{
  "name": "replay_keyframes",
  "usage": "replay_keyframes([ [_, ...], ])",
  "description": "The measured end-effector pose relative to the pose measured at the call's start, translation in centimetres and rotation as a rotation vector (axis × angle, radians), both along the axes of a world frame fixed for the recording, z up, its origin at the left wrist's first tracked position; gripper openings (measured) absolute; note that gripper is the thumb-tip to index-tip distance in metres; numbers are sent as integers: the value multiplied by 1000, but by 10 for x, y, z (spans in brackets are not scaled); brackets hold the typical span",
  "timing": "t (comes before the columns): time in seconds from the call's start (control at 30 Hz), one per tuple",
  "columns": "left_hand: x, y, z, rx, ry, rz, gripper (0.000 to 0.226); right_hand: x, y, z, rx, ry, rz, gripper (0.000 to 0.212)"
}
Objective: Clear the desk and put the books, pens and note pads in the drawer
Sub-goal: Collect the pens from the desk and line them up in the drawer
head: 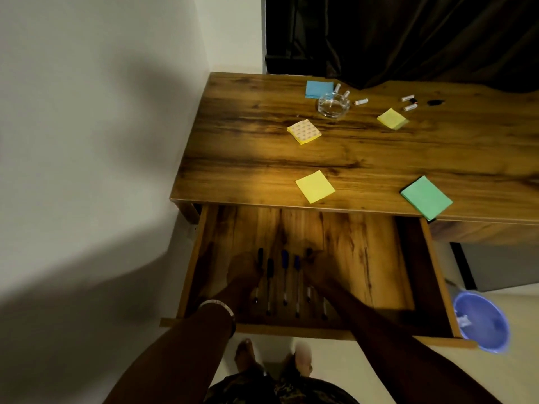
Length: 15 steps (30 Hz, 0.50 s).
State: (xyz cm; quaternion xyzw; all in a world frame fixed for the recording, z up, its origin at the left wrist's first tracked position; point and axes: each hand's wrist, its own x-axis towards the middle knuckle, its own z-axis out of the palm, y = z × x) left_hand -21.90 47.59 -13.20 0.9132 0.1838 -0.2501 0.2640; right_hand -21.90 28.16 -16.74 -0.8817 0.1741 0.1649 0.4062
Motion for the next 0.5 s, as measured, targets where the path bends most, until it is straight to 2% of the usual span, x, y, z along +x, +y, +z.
replay_keyframes([
  [0.1,-1,-5,-4,18,4,33,27,-10,-1,25,0,27,9,27],
  [0.3,-3,-7,-8,24,-32,68,25,-17,-1,35,-40,38,36,22],
  [0.5,-6,-3,-8,15,-42,78,35,-22,-1,40,-73,48,41,17],
])
